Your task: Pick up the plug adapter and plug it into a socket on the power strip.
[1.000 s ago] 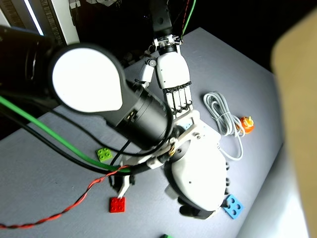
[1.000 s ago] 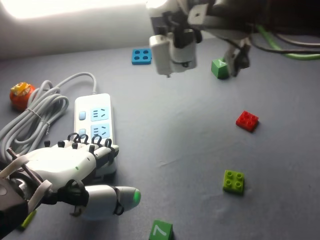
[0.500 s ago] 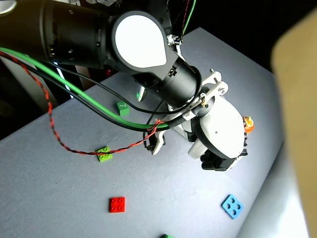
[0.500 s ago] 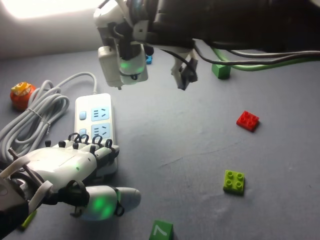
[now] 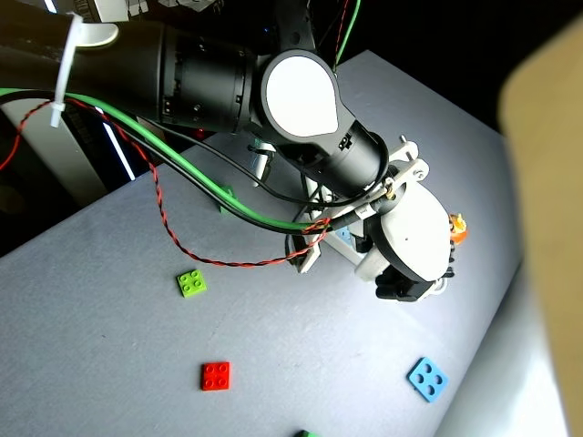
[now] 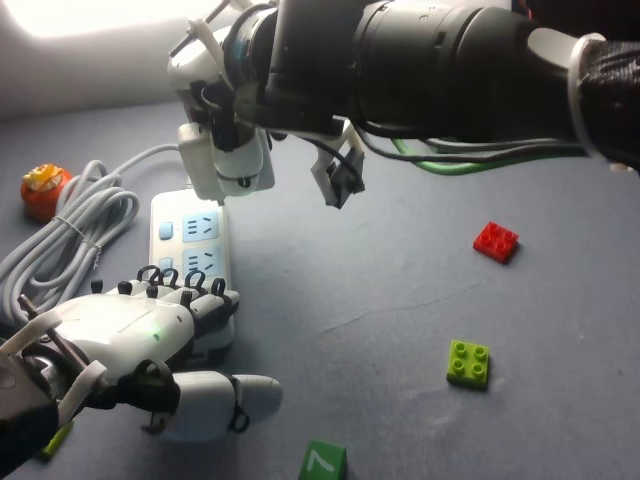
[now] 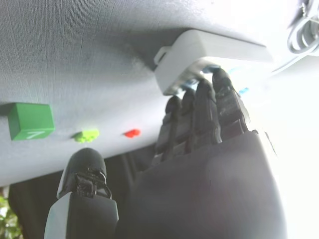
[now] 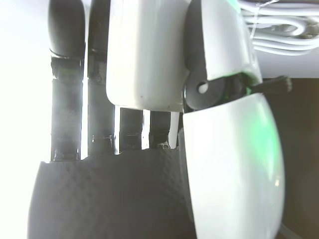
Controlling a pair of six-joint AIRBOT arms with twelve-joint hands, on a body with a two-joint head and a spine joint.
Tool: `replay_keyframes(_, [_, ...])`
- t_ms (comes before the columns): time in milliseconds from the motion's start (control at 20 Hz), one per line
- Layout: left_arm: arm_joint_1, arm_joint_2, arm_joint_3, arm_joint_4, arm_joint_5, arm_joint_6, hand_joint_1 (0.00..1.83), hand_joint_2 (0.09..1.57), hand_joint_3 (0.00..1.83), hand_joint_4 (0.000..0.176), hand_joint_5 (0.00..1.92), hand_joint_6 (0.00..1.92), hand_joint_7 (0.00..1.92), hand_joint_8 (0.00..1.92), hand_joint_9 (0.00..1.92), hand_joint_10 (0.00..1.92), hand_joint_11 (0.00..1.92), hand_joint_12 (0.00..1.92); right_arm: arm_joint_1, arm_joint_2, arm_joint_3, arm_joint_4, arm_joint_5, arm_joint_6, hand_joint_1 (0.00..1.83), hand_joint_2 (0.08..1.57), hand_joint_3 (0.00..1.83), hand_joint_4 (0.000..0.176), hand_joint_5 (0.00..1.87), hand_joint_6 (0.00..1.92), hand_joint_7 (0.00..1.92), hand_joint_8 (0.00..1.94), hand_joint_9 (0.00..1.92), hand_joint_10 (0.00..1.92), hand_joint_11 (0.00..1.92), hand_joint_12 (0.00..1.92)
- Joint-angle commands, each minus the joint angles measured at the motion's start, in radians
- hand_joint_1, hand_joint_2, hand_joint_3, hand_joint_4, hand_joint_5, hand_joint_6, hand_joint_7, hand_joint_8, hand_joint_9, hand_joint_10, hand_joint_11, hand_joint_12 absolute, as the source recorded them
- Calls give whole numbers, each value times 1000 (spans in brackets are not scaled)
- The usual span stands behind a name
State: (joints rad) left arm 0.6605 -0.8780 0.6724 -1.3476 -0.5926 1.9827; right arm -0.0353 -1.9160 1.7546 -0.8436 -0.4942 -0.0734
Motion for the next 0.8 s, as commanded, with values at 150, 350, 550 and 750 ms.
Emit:
replay_keyframes(150, [2, 1, 2, -6, 1, -5, 0, 1178, 1, 0, 77, 2, 86, 2, 101, 2, 0, 356, 6, -13, 2, -40, 77, 24, 1401, 1021, 0, 0, 1128, 552, 1199, 686, 1151, 864, 926, 969])
replay_keyframes(350, [2, 1, 2, -6, 3, -5, 0, 1173, 0, 0, 69, 0, 72, 0, 95, 0, 0, 357, -1, -24, 9, -40, 94, 36, 1401, 1025, 1, 0, 1119, 563, 1178, 729, 1148, 870, 926, 952])
replay_keyframes(550, [4, 1, 2, -6, 5, -5, 0, 1173, 0, 0, 64, 2, 68, 1, 92, 0, 0, 377, -10, -35, 21, -40, 104, 48, 1400, 1026, 0, 0, 1131, 541, 1174, 728, 1135, 908, 923, 985])
replay_keyframes(750, [4, 1, 2, -6, 7, -5, 0, 1179, 1, 0, 75, 5, 82, 7, 103, 7, 0, 391, -19, -48, 46, -40, 111, 49, 1404, 1023, 1, 0, 1113, 550, 1189, 723, 1158, 869, 933, 973])
